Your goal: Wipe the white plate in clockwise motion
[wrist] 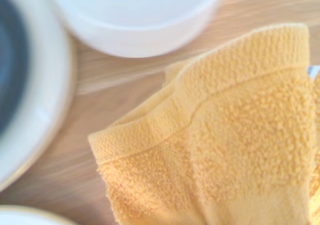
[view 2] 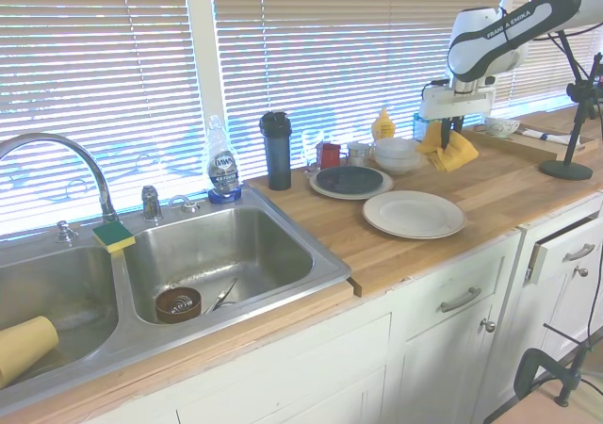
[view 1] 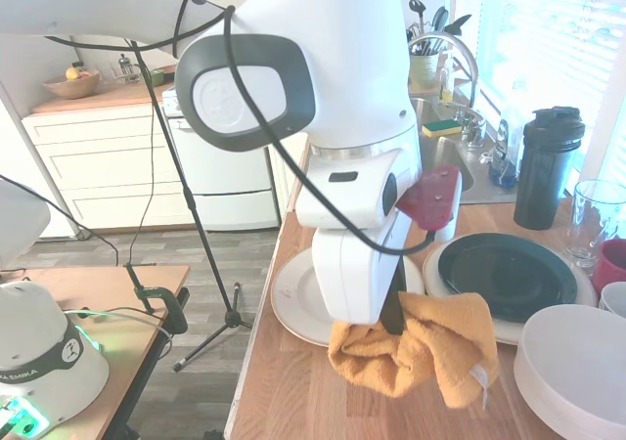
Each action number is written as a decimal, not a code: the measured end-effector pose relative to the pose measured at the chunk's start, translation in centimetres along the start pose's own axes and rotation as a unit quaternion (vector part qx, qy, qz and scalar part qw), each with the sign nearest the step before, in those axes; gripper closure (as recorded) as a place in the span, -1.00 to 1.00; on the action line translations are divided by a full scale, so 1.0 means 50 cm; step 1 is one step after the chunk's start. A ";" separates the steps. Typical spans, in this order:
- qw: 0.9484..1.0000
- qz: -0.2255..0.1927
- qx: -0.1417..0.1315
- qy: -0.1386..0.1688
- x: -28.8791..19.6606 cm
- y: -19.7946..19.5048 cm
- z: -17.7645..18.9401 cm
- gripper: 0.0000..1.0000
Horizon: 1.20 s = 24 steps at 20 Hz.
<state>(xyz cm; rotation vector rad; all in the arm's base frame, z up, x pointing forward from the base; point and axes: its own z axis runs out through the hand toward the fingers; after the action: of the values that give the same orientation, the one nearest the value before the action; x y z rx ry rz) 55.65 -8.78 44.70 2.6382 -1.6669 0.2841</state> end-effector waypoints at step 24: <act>0.981 -0.154 -0.013 -0.114 -0.054 0.170 0.197 -1.00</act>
<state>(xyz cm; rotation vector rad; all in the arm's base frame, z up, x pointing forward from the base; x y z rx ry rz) 48.38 -11.06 33.85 2.9457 -1.2626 -0.0479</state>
